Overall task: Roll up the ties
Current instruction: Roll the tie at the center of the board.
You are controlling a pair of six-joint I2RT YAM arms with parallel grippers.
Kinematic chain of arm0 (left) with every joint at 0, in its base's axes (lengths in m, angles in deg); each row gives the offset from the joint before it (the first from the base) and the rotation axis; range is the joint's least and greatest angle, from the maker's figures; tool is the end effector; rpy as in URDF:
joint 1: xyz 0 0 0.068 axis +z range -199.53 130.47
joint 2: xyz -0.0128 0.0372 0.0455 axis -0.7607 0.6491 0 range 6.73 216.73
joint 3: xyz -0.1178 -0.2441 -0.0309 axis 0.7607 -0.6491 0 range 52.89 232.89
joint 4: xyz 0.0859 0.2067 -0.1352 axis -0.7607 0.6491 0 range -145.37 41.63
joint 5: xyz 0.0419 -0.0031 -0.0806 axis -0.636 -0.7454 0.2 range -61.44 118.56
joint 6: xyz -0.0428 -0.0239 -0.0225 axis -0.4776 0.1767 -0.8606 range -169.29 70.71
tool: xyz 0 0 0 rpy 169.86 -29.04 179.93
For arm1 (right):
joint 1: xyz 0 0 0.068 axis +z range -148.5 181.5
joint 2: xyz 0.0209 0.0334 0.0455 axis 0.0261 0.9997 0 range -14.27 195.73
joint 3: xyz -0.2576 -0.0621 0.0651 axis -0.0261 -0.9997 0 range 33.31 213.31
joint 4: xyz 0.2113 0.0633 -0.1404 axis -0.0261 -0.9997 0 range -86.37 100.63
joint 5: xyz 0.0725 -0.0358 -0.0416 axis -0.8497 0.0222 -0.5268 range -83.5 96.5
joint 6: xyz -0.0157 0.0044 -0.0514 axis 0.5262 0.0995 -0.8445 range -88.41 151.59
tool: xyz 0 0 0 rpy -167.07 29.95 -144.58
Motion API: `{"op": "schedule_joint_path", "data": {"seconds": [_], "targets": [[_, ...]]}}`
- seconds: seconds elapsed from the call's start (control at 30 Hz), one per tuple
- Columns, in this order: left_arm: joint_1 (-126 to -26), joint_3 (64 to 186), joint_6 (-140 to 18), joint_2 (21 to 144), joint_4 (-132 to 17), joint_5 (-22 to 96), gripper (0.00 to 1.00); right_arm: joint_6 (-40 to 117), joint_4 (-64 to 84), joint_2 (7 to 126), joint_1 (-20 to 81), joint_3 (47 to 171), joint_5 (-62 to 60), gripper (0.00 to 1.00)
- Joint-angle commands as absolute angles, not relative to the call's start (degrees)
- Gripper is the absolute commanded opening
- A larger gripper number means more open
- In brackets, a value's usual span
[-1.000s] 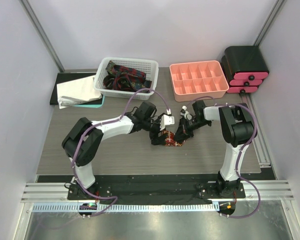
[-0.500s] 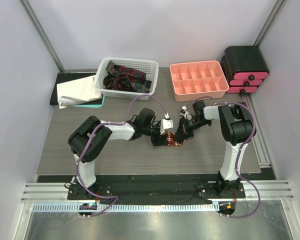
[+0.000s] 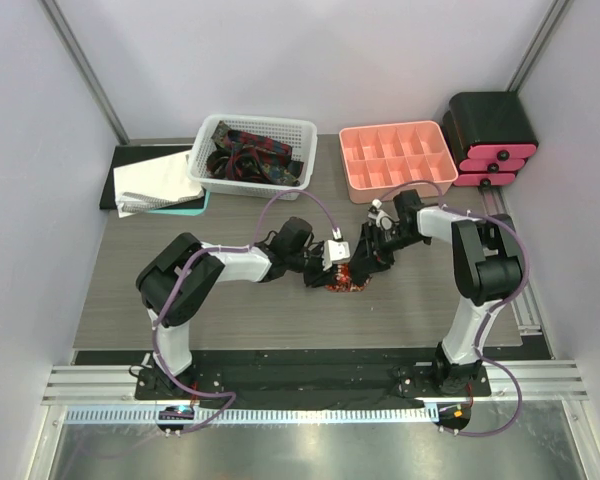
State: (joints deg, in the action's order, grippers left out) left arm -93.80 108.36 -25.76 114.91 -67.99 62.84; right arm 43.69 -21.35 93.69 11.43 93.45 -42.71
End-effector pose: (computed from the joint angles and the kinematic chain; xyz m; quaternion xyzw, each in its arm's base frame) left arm 0.2564 -0.2780 0.1390 0.5864 0.6498 -0.3355 0.3484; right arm 0.3181 0.0831 0.1276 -0.0199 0.9061 0.4226 0.0001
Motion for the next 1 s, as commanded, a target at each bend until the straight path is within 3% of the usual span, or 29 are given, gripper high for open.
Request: {"op": "schedule_joint_path", "data": {"seconds": [0.0,0.27,0.33,0.4,0.5,0.7,0.97], "targets": [[-94.62,107.47,-22.66,114.57,-61.26,60.2,0.17,44.07,-22.41,88.48,11.96,95.89,-45.27,0.51],[-94.62,109.76,-22.22,115.28,-59.24,59.67,0.22,42.76,-22.15,90.32,13.71,95.18,-43.78,0.47],[-94.62,110.02,-22.48,115.19,-58.89,59.67,0.28,42.14,-22.15,91.81,13.89,95.18,-42.55,0.36],[-94.62,110.2,-22.48,114.84,-58.54,59.76,0.34,41.0,-22.06,93.47,13.72,95.1,-41.23,0.17],[-94.62,110.46,-22.75,113.7,-58.1,59.93,0.44,39.94,-22.15,95.32,13.01,94.92,-39.39,0.01],[-94.62,112.04,-24.24,112.29,-57.13,62.21,0.62,37.57,-22.15,97.26,11.26,95.27,-37.53,0.01],[-94.7,115.91,-25.74,114.22,-57.39,65.2,0.68,35.28,-21.1,98.76,10.37,95.8,-36.48,0.01]]}}
